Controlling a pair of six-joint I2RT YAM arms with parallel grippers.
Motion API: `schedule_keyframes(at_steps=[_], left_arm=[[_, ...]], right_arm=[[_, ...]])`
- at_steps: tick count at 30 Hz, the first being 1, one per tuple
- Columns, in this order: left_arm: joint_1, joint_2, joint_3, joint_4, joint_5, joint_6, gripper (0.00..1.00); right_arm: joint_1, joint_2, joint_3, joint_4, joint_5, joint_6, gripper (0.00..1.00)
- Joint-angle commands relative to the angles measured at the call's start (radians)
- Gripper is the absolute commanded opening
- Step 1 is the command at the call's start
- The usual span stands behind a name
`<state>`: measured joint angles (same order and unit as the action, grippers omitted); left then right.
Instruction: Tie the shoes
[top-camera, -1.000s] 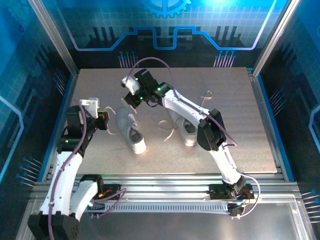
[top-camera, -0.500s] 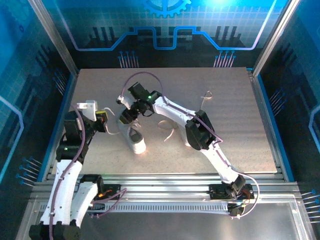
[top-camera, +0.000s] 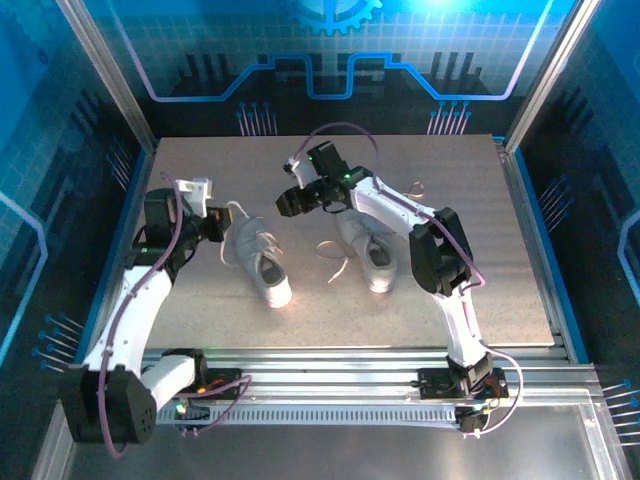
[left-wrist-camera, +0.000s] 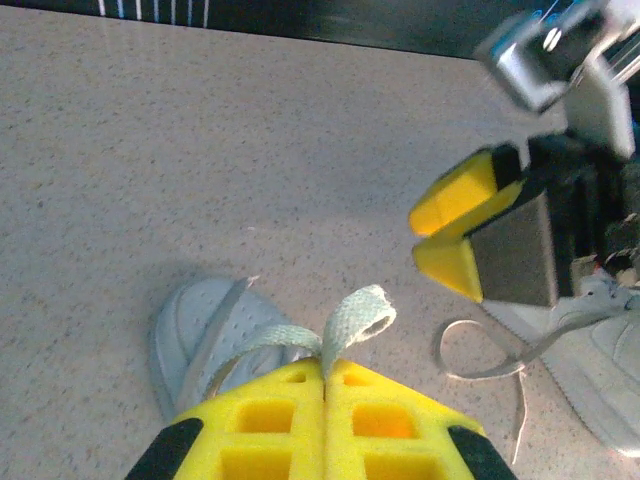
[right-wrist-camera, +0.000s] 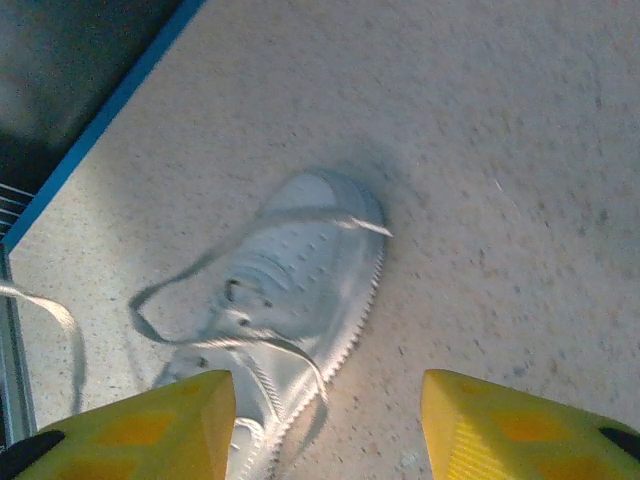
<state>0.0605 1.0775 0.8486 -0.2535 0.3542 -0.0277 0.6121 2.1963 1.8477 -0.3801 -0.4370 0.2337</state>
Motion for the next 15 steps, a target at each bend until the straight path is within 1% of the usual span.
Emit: schedule_keyframes(at_steps=[1,3,7,15], left_arm=[[-0.011,0.073,0.064,0.033,0.071,-0.018,0.00],[-0.020,0.121,0.087,0.036,0.075,-0.026,0.00],[-0.039,0.182,0.123,0.038,0.075,-0.029,0.00],[-0.050,0.208,0.129,0.039,0.062,-0.024,0.00]], right_arm=[[0.013,0.016,-0.092,0.096,-0.089,0.074,0.54],[0.017,0.041,-0.099,0.114,-0.120,0.073,0.56],[0.030,0.092,-0.074,0.110,-0.136,0.034,0.57],[0.053,0.183,-0.004,0.080,-0.204,-0.015,0.59]])
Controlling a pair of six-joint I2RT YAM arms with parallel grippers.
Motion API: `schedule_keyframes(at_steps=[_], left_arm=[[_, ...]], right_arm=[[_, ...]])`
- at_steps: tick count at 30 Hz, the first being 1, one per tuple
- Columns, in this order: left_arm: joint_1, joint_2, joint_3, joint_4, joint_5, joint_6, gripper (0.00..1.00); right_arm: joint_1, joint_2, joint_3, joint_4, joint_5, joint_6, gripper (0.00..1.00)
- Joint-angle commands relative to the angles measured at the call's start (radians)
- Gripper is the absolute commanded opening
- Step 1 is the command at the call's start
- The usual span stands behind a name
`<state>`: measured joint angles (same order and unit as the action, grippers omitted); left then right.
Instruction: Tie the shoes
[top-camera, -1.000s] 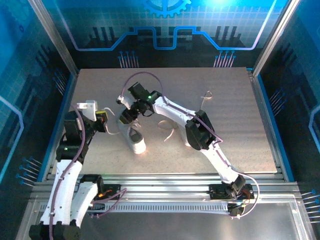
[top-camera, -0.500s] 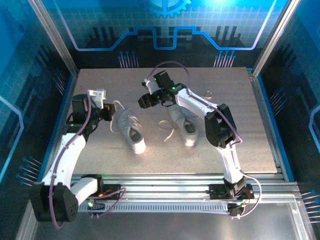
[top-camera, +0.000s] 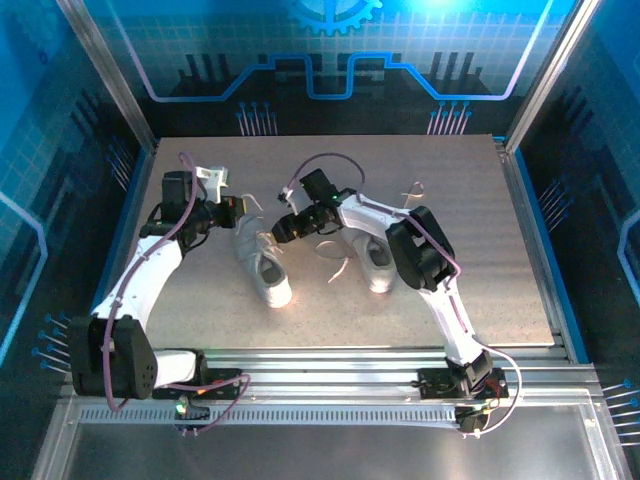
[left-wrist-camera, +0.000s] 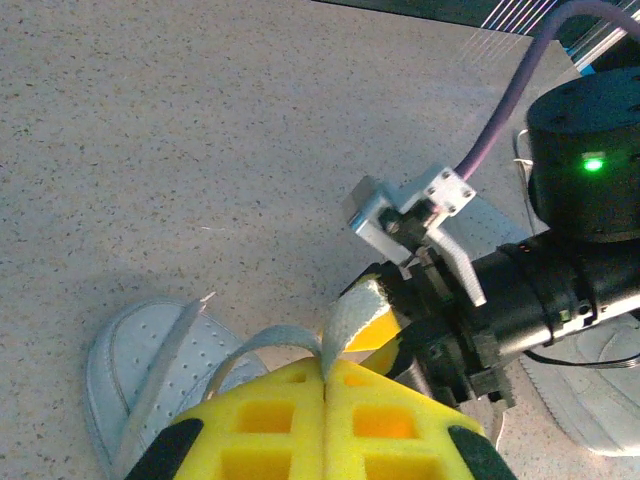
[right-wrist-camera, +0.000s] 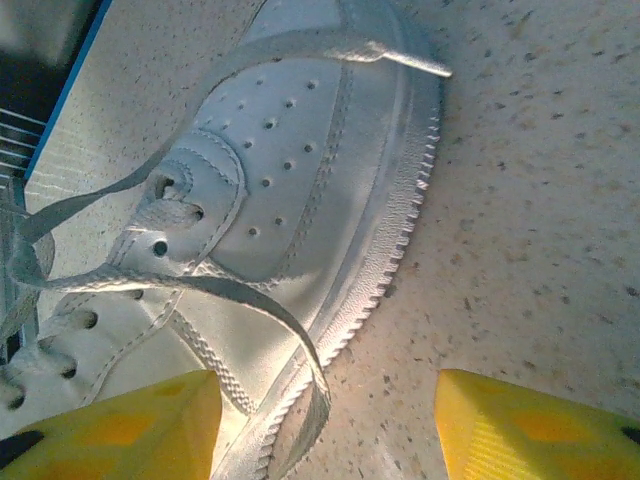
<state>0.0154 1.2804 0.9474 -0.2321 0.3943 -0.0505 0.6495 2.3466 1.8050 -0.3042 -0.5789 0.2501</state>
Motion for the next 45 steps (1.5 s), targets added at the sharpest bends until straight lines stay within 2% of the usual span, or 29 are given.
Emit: schedule_keyframes(at_steps=[1,4,6,8,10,12,16,22,27,36,37,45], left_arm=[[-0.005,0.004,0.029,0.017,0.023,-0.002,0.00],[-0.005,0.002,0.022,0.017,0.021,0.000,0.00],[-0.005,0.000,0.021,0.010,0.017,0.004,0.00],[-0.005,-0.001,0.025,-0.007,0.009,0.008,0.00],[-0.005,-0.003,0.036,-0.034,-0.001,0.011,0.00],[-0.005,-0.006,0.048,-0.059,-0.007,0.013,0.00],[-0.005,-0.013,0.060,-0.101,-0.025,0.023,0.00],[0.007,0.024,0.087,-0.161,-0.026,0.018,0.00],[0.014,0.096,0.124,-0.183,0.022,0.000,0.00],[0.011,0.260,0.192,-0.199,0.124,0.013,0.00],[0.011,0.277,0.199,-0.209,0.134,0.019,0.01],[0.011,0.357,0.256,-0.304,0.206,0.095,0.29]], right_arm=[[0.018,0.039,0.041,0.006,-0.074,-0.034,0.59],[0.028,0.065,0.068,0.002,-0.109,-0.047,0.59],[0.038,0.082,0.091,-0.017,-0.120,-0.064,0.54],[0.043,0.084,0.099,-0.023,-0.105,-0.079,0.35],[0.047,0.055,0.081,-0.012,-0.054,-0.102,0.12],[0.049,0.007,0.046,0.016,0.004,-0.131,0.01],[0.053,-0.104,-0.013,0.059,0.117,-0.216,0.00],[0.072,-0.203,-0.064,0.092,0.221,-0.316,0.00],[0.093,-0.230,-0.077,0.102,0.267,-0.376,0.00],[0.087,-0.210,-0.056,0.117,0.282,-0.387,0.00],[0.086,-0.208,-0.058,0.123,0.283,-0.385,0.00],[0.077,-0.185,-0.048,0.141,0.273,-0.382,0.00]])
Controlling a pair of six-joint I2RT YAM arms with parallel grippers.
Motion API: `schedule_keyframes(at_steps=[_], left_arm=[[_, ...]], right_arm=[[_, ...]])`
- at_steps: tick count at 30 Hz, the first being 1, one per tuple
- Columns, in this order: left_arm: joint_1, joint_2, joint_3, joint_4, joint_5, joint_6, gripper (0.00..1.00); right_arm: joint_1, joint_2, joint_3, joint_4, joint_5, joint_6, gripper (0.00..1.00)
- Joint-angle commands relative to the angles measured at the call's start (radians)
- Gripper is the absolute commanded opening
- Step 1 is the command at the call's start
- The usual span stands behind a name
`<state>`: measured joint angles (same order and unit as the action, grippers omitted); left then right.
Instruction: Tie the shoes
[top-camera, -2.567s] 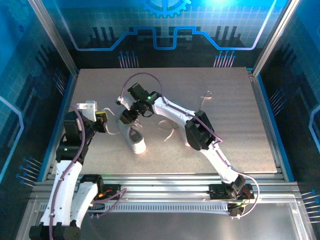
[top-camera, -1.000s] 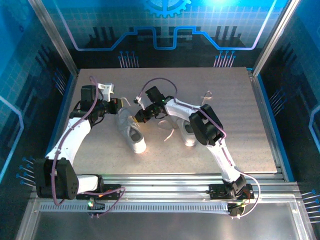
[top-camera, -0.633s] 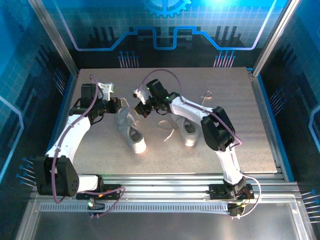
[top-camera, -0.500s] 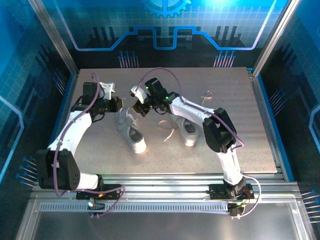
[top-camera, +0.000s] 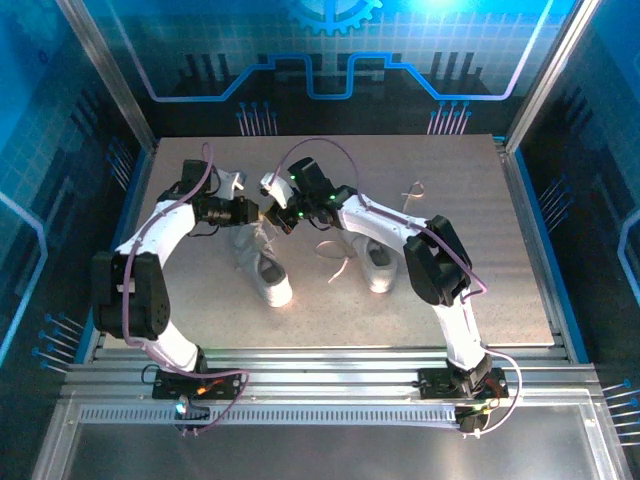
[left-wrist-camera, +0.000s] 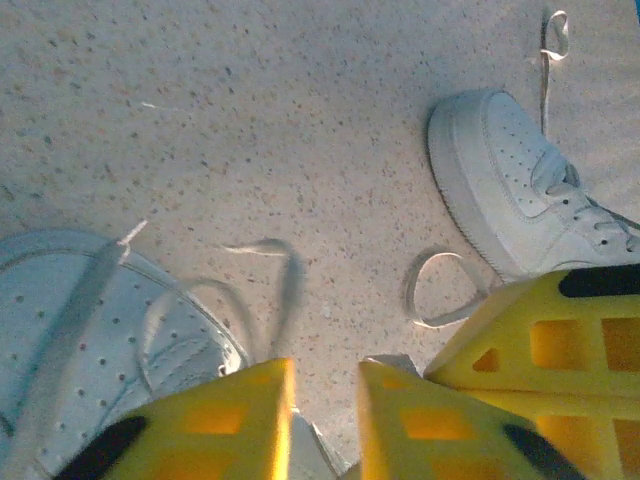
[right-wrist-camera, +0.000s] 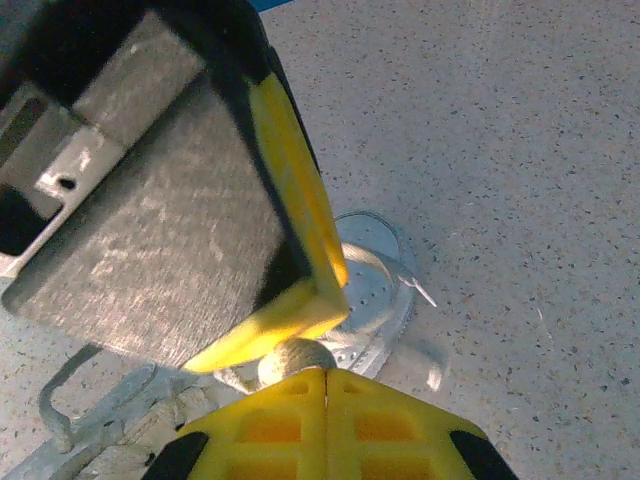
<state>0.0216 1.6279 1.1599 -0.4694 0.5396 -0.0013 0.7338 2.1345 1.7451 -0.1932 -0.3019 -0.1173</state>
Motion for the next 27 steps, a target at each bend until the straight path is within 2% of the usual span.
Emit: schedule_keyframes(at_steps=[1,3,6,11,18,21,27], left_arm=[[0.005,0.007,0.048,-0.070,0.058,0.057,0.32],[0.010,-0.006,0.055,-0.075,0.043,0.077,0.41],[0.031,-0.031,0.058,-0.072,0.039,0.097,0.46],[0.045,-0.130,-0.050,-0.011,0.012,0.217,0.45],[0.022,-0.213,-0.234,0.094,-0.052,0.307,0.42],[-0.001,-0.190,-0.230,0.068,-0.084,0.345,0.44],[-0.011,-0.108,-0.175,0.043,-0.133,0.331,0.48]], right_arm=[[-0.009,0.028,0.014,0.029,-0.006,-0.016,0.00],[-0.010,0.031,0.015,0.030,-0.009,-0.016,0.00],[-0.012,0.034,0.018,0.029,-0.011,-0.015,0.00],[-0.019,0.046,0.033,0.017,-0.016,-0.002,0.00],[-0.022,0.078,0.051,0.023,-0.029,0.026,0.00],[-0.023,0.094,0.068,0.020,-0.030,0.034,0.00],[-0.026,0.115,0.082,0.036,-0.026,0.060,0.00]])
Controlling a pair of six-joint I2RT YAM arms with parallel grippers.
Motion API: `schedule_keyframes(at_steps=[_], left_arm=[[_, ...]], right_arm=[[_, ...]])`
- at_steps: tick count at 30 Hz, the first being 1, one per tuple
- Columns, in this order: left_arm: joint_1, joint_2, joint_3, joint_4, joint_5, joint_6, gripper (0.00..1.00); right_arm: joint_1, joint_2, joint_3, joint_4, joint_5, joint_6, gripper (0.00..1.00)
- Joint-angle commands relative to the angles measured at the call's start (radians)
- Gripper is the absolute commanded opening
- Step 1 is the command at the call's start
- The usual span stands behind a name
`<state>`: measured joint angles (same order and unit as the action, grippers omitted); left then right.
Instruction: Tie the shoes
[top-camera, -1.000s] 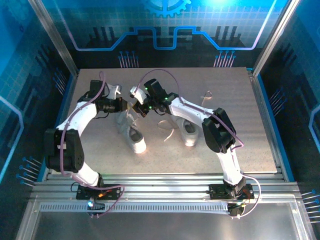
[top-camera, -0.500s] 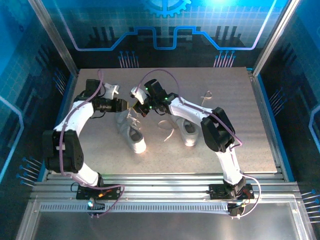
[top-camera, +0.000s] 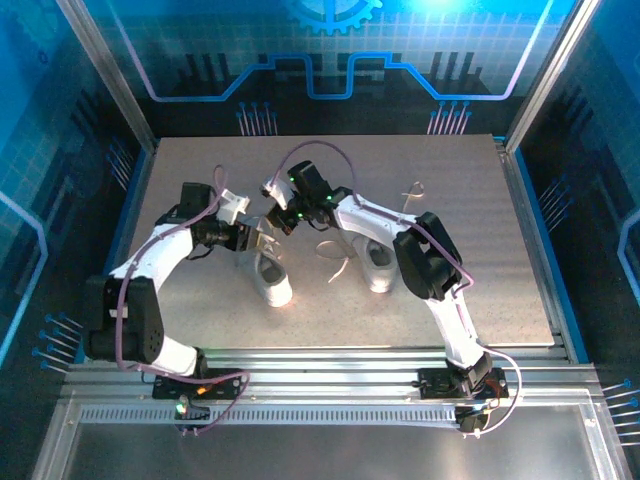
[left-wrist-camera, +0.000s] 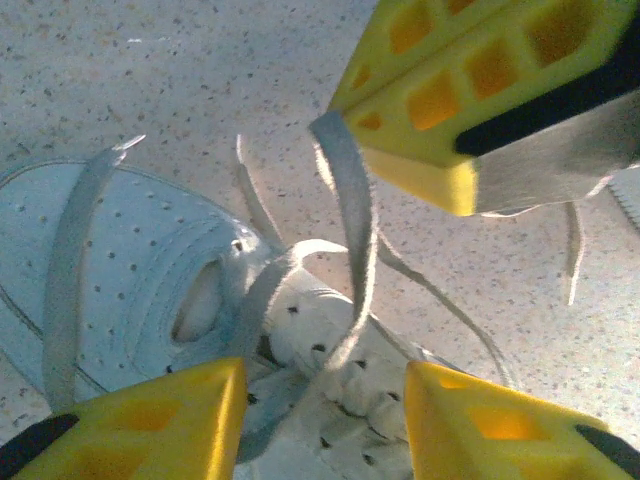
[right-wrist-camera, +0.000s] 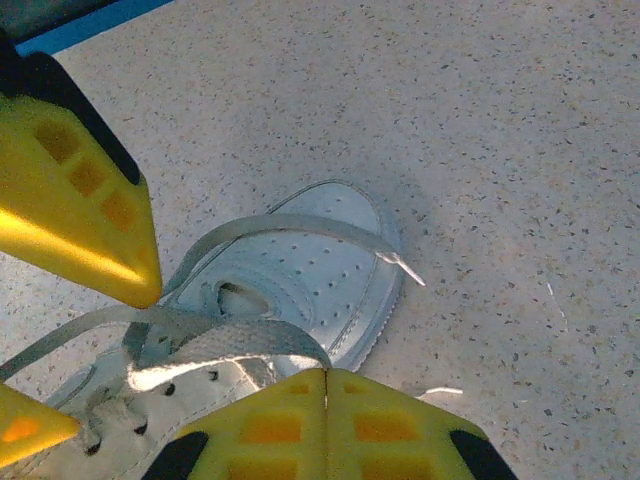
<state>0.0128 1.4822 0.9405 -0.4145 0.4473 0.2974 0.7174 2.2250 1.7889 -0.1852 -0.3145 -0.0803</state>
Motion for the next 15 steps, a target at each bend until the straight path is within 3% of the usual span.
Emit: schedule_keyframes(at_steps=[1,8,15], left_arm=[[-0.002,0.049,0.050,-0.016,-0.050,0.036,0.48],[-0.002,0.105,0.069,0.004,-0.076,0.046,0.47],[-0.002,0.174,0.100,-0.049,-0.079,0.059,0.37]], right_arm=[[-0.011,0.027,0.039,0.031,-0.013,0.026,0.00],[-0.014,0.044,0.044,0.051,-0.015,0.043,0.00],[-0.016,0.053,0.049,0.061,-0.014,0.052,0.00]])
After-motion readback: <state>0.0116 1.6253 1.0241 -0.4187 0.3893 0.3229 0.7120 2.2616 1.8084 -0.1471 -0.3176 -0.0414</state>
